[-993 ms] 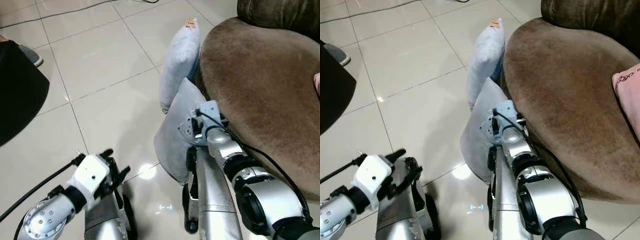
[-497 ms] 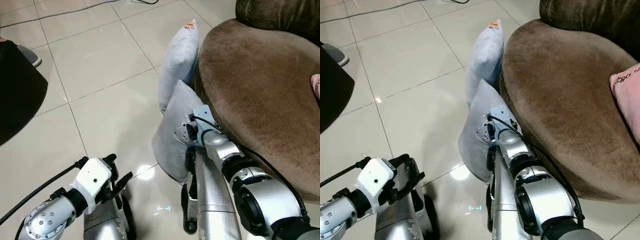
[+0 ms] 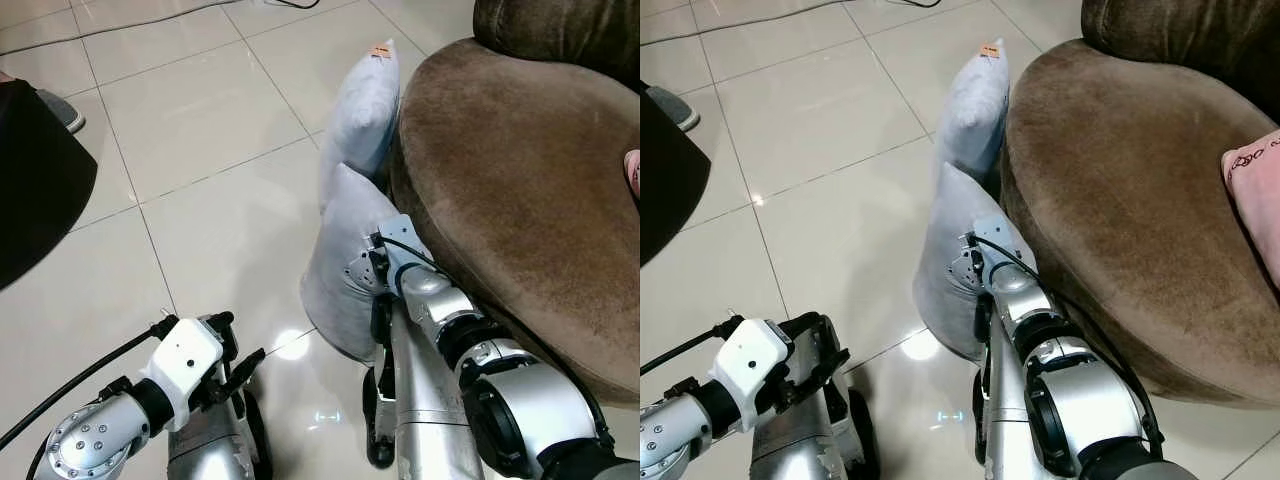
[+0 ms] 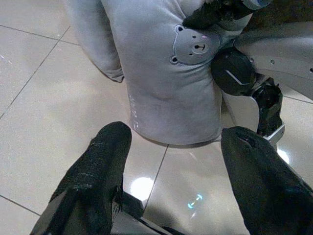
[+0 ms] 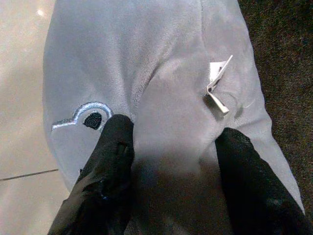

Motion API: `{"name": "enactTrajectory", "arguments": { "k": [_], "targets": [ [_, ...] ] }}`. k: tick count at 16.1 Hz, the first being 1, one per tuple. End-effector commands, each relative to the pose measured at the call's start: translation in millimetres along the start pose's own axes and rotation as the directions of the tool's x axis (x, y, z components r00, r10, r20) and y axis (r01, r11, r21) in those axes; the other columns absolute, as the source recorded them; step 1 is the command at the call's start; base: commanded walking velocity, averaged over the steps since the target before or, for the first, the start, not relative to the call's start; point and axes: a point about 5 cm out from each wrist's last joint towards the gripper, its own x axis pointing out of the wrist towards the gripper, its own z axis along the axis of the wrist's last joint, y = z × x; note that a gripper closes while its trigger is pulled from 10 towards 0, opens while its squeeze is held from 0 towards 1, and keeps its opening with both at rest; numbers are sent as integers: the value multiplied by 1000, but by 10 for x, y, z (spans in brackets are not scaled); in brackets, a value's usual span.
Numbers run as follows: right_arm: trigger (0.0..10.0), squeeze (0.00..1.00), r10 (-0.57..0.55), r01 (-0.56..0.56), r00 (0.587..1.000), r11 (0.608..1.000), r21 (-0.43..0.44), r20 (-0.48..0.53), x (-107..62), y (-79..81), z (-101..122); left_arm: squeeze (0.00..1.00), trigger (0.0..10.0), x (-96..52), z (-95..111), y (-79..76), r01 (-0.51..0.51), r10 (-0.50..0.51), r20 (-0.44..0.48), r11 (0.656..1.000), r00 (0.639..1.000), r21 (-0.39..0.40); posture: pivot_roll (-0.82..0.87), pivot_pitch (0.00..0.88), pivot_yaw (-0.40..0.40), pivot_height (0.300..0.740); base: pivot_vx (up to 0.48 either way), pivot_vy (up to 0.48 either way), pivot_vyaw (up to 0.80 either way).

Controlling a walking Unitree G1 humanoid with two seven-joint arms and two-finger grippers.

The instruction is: Move the pillow to the sofa from floor

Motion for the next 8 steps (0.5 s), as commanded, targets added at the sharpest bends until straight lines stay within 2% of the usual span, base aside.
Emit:
{"name": "enactTrajectory", "arguments": {
  "k": [1,3,8],
  "targets": [
    [0,0,51,-49,994,999,23,-93,-14,114,-244,0,10000,-30,12,-37,19,-19,0,1000,1000,-5,-17,274,-1,480,0,0,0],
    [0,0,83,-84,994,996,-8,-75,-15,141,-221,0,10000,-15,21,-38,16,-16,3,1000,1000,-3,-18,269,-5,480,0,0,0],
    [0,0,110,-110,993,994,7,-41,-19,228,-191,0,10000,-7,23,-43,9,-9,4,1000,1000,-4,-16,260,-13,480,0,0,0]
  ]
}}
